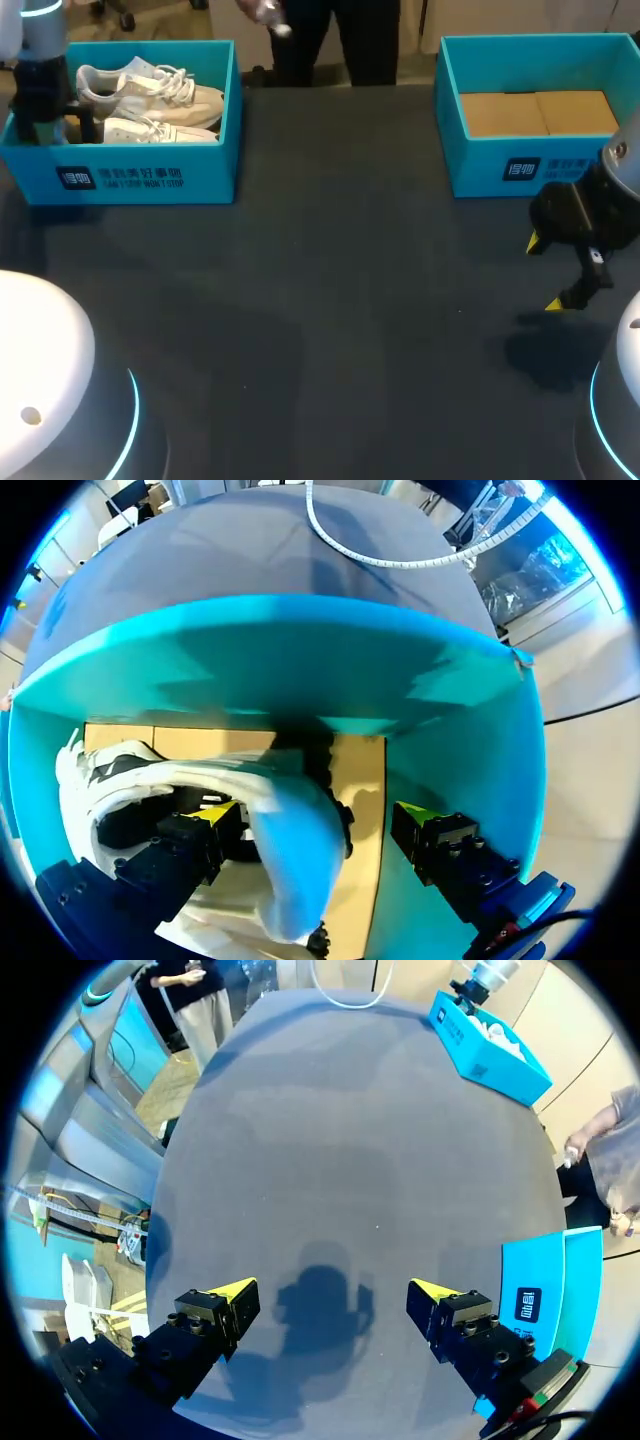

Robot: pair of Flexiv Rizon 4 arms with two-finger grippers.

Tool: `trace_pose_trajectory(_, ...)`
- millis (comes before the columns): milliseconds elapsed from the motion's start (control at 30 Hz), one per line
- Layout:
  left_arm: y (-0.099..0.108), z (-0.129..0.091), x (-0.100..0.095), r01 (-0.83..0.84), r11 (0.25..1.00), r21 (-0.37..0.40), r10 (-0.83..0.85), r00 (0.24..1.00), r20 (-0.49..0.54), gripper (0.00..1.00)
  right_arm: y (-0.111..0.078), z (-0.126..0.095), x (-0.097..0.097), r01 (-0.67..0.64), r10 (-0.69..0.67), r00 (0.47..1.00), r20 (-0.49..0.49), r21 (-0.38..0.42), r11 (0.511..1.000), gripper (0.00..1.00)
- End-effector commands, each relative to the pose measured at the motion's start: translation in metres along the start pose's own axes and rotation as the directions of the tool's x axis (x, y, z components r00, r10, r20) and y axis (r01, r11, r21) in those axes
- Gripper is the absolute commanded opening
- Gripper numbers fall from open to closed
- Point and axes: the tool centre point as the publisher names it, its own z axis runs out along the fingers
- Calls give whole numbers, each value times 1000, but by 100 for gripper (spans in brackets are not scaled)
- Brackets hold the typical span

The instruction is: Take the shoe out of the shoebox, open the shoe tongue, remove and reinsert the insole, then place the shoe into the shoebox

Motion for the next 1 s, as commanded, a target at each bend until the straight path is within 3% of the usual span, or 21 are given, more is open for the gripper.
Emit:
trace_pose_trajectory(33, 2, 4, 1, 2, 1000, 3, -2, 1000, 5, 100, 0, 1, 0, 1, -1, 1000, 1, 1, 1000, 100)
trace_pose_trajectory(167, 1, 6, 1, 18, 1000, -1, -18, 1000, -9, 95, 0, 1, 0, 1, -1, 1000, 1, 1, 1000, 100)
trace_pose_trajectory(200, 0, 6, 1, 19, 1000, -2, -19, 1000, -11, 84, 0, 1, 0, 1, -1, 1000, 1, 1, 1000, 100)
trace_pose_trajectory(233, 0, 7, 1, 19, 1000, -2, -19, 1000, -10, 79, 0, 1, 0, 1, -1, 1000, 1, 1, 1000, 100)
trace_pose_trajectory(367, -2, 11, -1, 21, 1000, 4, -21, 999, -27, 74, 0, 1, 0, 1, -1, 1000, 1, 1, 1000, 100)
trace_pose_trajectory(467, -2, 13, -1, 26, 1000, 9, -26, 999, -35, 29, 0, 1, 0, 1, -1, 1000, 1, 1, 1000, 100)
trace_pose_trajectory(500, -2, 13, -1, 28, 1000, 10, -27, 999, -38, 0, 0, 1, 0, 1, -1, 1000, 1, 1, 1000, 100)
trace_pose_trajectory(1000, -6, 3, 9, 36, 999, 15, -36, 999, -34, 0, 0, 1, 0, 1, -1, 1000, 1, 1, 1000, 100)
